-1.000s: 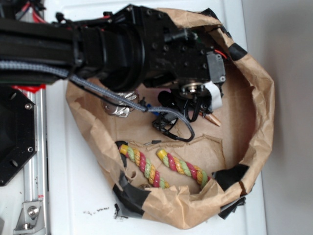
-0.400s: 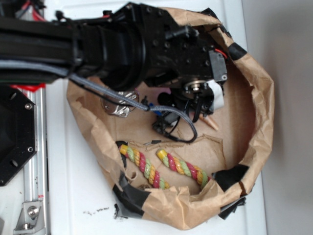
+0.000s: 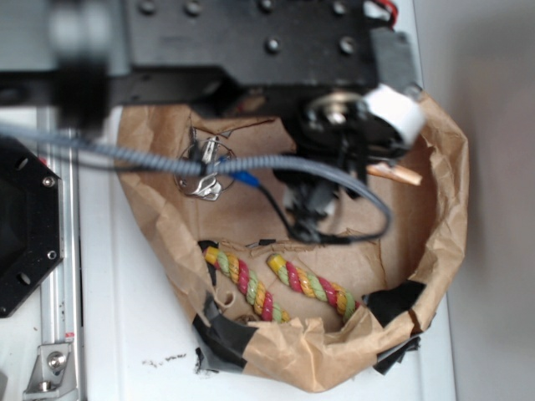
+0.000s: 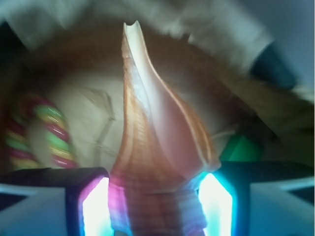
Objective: Grab the shell.
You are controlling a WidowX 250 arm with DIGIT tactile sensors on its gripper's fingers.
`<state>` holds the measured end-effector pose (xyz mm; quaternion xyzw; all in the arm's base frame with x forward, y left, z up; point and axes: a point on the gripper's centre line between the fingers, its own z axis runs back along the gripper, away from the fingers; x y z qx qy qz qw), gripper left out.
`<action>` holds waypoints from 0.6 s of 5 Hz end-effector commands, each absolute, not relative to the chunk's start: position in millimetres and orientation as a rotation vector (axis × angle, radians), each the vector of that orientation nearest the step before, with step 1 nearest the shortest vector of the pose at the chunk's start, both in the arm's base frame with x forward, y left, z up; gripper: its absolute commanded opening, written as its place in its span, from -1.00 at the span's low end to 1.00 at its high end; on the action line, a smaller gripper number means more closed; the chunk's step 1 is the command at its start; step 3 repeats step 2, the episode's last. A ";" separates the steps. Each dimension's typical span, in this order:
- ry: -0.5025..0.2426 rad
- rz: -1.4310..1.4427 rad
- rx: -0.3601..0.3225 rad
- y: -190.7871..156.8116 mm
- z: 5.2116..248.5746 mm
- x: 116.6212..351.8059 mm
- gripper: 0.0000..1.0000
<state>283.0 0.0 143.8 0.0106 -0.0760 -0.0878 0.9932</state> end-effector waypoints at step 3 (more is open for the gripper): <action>-0.168 -0.043 0.013 -13.5 195.5 283.0 -1.00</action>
